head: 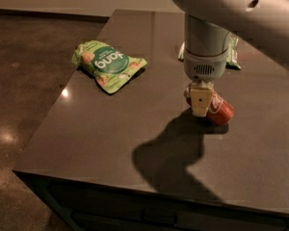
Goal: Knock coke can over
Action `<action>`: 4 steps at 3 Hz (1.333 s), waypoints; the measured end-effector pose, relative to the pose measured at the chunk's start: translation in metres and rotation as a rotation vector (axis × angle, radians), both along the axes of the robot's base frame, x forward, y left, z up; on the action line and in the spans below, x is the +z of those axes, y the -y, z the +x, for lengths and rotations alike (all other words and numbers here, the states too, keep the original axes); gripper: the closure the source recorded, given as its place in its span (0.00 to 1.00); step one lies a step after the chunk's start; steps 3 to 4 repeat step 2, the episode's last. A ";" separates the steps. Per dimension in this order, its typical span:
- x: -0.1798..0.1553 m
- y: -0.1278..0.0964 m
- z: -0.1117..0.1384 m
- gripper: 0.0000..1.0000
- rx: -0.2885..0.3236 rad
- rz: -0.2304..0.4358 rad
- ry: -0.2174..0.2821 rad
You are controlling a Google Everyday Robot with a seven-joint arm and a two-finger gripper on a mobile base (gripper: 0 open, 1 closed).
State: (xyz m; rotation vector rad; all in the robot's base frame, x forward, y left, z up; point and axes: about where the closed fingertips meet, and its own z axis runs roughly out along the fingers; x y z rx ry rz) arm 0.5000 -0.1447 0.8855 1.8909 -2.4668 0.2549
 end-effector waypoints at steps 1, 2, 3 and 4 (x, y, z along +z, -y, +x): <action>0.000 -0.003 0.005 0.00 0.004 0.013 0.025; 0.000 -0.003 0.005 0.00 0.004 0.013 0.025; 0.000 -0.003 0.005 0.00 0.004 0.013 0.025; 0.000 -0.003 0.005 0.00 0.004 0.013 0.025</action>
Offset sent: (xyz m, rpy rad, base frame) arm 0.0047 0.0025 0.0003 0.0113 -0.0213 0.0031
